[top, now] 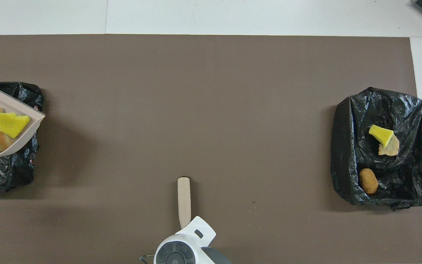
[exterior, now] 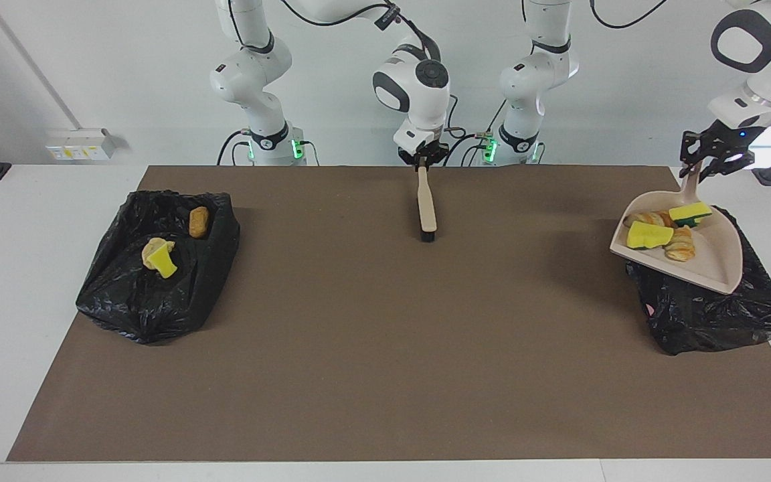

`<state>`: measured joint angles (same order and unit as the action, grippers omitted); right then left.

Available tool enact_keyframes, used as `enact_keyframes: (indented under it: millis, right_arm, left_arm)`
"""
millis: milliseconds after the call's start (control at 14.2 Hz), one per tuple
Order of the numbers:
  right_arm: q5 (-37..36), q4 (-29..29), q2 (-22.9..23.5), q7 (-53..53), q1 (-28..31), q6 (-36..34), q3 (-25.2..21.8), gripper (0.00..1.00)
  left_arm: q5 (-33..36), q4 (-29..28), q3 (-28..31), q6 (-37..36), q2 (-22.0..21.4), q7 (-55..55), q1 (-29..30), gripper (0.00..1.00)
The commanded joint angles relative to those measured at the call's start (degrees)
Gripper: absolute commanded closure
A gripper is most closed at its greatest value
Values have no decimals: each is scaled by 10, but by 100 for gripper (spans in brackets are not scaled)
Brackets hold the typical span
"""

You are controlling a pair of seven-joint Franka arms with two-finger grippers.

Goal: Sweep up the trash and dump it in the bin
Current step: 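Tip the dustpan into the black bag with the left gripper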

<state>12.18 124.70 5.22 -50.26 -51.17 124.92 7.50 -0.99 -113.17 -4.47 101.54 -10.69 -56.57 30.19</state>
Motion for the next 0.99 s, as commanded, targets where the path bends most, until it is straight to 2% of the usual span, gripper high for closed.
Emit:
enact_keyframes:
  millis: [0,141,281,493,633,774,915]
  right_arm:
    - [-15,-12,-2,-6,-1,-12,-1,0]
    - [-15,-44,-7,-5,6,-63,-6,0]
    - [-16,-88,-11,15,32,-126,-6,0]
    - [-16,-128,-34,76,75,-205,-7,0]
    - [-24,-161,-42,123,110,-259,-8,0]
    - [-44,-209,-41,168,140,-312,-7,0]
    - [-53,-233,-42,213,171,-338,-10,0]
  left_arm:
    - [36,84,-8,-27,53,-20,35,100]
    - [56,159,-4,-27,102,-55,64,100]
    - [89,193,18,-14,127,-97,68,100]
    - [154,192,22,33,146,-153,68,100]
    - [216,190,20,33,151,-207,58,100]
    - [253,185,20,33,153,-213,49,100]
    - [309,186,19,34,168,-230,37,100]
